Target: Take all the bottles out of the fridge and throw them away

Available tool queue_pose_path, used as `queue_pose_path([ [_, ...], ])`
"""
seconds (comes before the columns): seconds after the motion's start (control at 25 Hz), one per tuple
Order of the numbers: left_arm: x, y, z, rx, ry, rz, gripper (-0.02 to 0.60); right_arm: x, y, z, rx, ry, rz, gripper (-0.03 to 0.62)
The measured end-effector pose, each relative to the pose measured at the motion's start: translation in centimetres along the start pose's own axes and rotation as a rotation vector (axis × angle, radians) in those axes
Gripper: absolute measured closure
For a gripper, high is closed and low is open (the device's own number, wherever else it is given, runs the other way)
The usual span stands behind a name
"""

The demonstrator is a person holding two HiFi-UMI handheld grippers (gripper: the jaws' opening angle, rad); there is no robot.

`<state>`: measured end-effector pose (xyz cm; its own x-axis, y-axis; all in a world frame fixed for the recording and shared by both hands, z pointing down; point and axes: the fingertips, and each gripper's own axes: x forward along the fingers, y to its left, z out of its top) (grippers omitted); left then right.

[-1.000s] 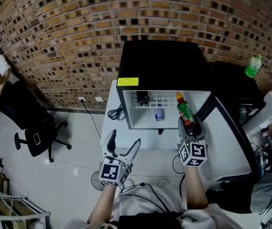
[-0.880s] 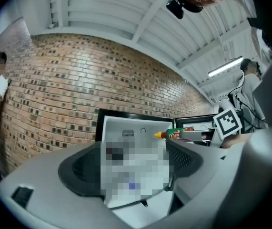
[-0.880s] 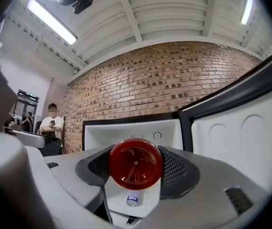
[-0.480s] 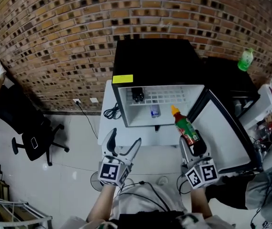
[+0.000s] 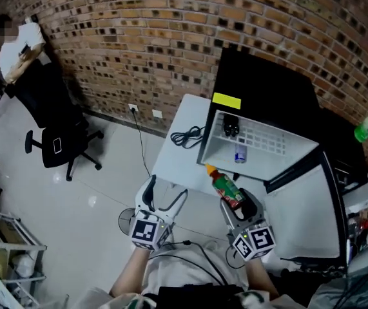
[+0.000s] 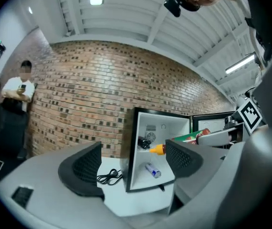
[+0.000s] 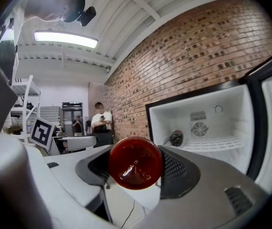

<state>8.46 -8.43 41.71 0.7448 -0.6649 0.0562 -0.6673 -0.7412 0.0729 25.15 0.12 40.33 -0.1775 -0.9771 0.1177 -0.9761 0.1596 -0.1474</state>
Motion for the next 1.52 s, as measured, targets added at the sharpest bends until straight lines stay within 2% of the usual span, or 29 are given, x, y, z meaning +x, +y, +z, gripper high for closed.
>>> queue_pose_path([
  [0.12,-3.9,3.1,-1.9,-0.019,0.052,0.092,0.169,3.5,4.1,-4.0,-0.004,0.107,0.132,0.313],
  [0.24,-8.6,6.5,-4.5,-0.108,0.094,0.240,0.169,7.1,8.8,-8.8,-0.008,0.232,0.292,0.313],
  [0.32,-11.3,9.2,-7.3,-0.134,0.117,0.329,0.169,9.9,11.8,-12.6,-0.017,0.316,0.375,0.313],
  [0.44,-15.3,12.7,-13.7,-0.145,0.187,0.425,0.170,13.3,16.1,-20.5,-0.073,0.477,0.493,0.313],
  [0.6,-20.0,16.1,-22.1,-0.261,0.280,0.576,0.170,16.8,22.2,-32.9,-0.148,0.688,0.648,0.313],
  [0.68,-22.0,17.3,-26.5,-0.305,0.323,0.635,0.169,17.9,24.2,-39.3,-0.154,0.772,0.687,0.313],
  [0.84,-25.9,19.9,-36.5,-0.382,0.401,0.706,0.169,20.5,28.3,-52.2,-0.204,0.890,0.719,0.313],
  [1.04,-29.2,20.8,-47.9,-0.586,0.433,0.786,0.179,21.6,31.5,-70.3,-0.343,1.069,0.761,0.312],
  [1.12,-30.2,21.5,-50.6,-0.599,0.429,0.811,0.179,21.7,32.2,-76.5,-0.431,1.112,0.777,0.312],
  [1.2,-31.7,22.3,-53.1,-0.601,0.427,0.835,0.179,21.6,33.1,-81.9,-0.575,1.122,0.829,0.312],
  [1.32,-33.3,23.1,-55.9,-0.589,0.451,0.849,0.179,21.9,33.6,-88.0,-0.702,1.129,0.907,0.312],
  [1.52,-35.1,23.7,-57.3,-0.578,0.466,0.847,0.179,21.8,34.2,-92.5,-0.871,1.186,0.995,0.310],
])
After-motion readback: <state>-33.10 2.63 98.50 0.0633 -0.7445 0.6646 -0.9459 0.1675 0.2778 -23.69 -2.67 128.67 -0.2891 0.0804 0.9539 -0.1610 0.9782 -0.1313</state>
